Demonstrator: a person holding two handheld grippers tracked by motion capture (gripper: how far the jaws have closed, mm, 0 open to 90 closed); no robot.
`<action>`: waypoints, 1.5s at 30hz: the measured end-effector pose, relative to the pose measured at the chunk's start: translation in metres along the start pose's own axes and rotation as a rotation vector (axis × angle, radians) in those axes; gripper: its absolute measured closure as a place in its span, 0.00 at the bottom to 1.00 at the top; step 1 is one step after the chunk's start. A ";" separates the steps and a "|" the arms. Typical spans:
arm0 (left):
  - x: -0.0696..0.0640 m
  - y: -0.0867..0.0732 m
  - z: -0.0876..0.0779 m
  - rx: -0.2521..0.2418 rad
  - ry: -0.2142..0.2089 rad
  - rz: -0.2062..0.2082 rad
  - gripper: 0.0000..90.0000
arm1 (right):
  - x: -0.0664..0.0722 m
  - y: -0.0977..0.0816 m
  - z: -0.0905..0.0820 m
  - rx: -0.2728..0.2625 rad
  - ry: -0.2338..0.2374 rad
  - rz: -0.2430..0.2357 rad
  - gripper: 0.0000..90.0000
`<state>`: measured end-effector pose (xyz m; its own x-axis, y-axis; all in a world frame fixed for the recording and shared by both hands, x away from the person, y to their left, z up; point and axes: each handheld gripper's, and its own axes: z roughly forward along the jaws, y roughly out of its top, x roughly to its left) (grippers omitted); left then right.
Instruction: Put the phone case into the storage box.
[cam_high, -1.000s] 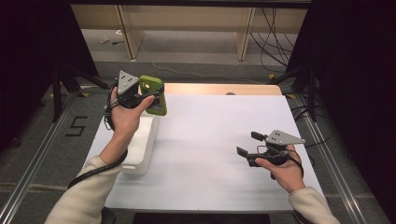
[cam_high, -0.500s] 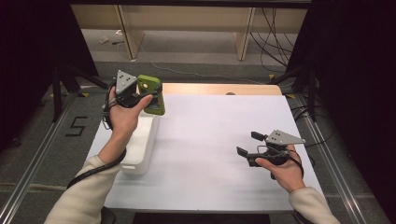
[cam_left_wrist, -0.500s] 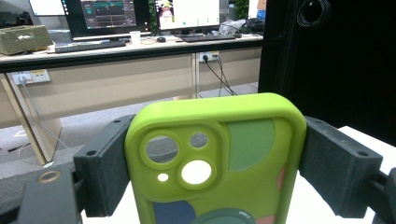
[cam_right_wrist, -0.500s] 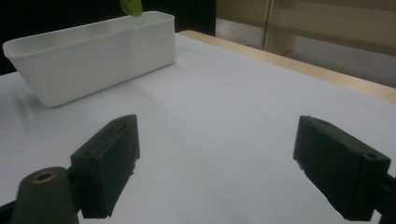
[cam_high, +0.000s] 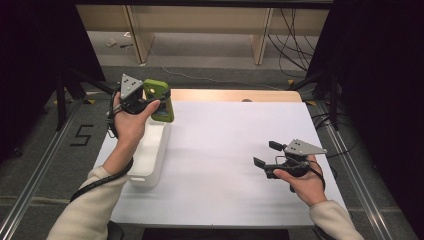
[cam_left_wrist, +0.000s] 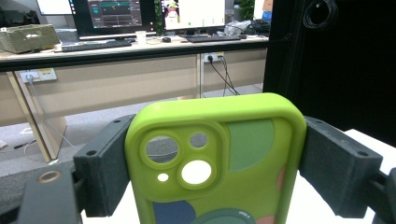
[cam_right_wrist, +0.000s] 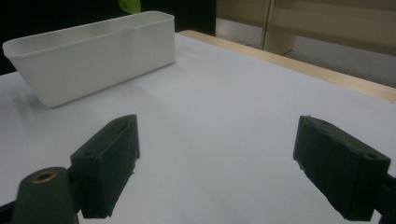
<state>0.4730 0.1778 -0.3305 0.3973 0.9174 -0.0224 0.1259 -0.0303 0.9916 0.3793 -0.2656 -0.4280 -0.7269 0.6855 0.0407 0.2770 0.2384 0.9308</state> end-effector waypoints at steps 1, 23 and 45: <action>0.001 0.000 0.000 0.000 0.001 0.000 0.18 | 0.000 0.000 0.000 0.000 0.000 0.000 0.17; 0.008 0.001 -0.002 0.003 0.020 -0.005 0.18 | 0.000 0.000 0.000 0.003 0.000 0.002 0.17; 0.016 0.003 -0.004 0.006 0.036 -0.007 0.18 | 0.000 -0.001 0.000 0.003 0.001 0.002 0.17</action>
<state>0.4762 0.1940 -0.3271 0.3638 0.9312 -0.0246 0.1336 -0.0260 0.9907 0.3796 -0.2657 -0.4287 -0.7269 0.6853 0.0434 0.2807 0.2389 0.9296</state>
